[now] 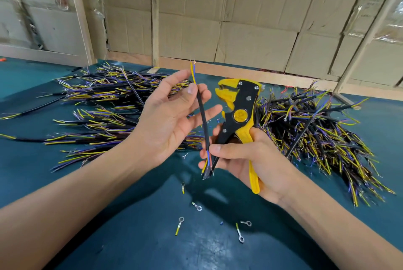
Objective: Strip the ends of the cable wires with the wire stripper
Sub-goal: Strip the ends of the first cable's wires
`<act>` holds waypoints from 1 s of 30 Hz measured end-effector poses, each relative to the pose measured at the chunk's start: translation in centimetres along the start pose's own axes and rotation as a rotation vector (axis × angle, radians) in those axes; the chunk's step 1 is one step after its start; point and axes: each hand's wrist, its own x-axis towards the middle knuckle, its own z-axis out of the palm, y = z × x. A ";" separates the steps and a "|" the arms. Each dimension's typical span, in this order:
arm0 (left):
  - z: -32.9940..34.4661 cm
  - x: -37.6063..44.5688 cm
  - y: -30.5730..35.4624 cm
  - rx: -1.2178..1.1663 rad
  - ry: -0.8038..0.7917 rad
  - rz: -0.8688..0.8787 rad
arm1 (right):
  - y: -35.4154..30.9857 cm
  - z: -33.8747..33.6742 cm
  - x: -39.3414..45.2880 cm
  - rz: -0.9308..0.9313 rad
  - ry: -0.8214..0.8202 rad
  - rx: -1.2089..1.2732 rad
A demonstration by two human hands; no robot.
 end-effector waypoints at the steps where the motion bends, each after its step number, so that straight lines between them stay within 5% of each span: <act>1: -0.1 0.0 0.0 0.063 0.007 0.029 | 0.0 0.0 0.0 -0.002 0.005 0.005; 6: -0.2 -0.2 0.2 0.296 0.014 0.103 | 0.2 0.1 0.0 0.016 0.038 -0.019; 21: -0.1 -0.3 0.9 0.245 -0.210 -0.109 | 0.9 0.9 -0.2 0.020 0.086 -0.112; 25: 0.0 -0.2 0.9 0.361 -0.184 0.034 | 1.1 0.9 0.2 0.004 0.065 -0.070; 30: -0.9 0.0 0.8 0.878 0.002 0.380 | 0.5 0.0 0.3 -0.080 0.103 -0.004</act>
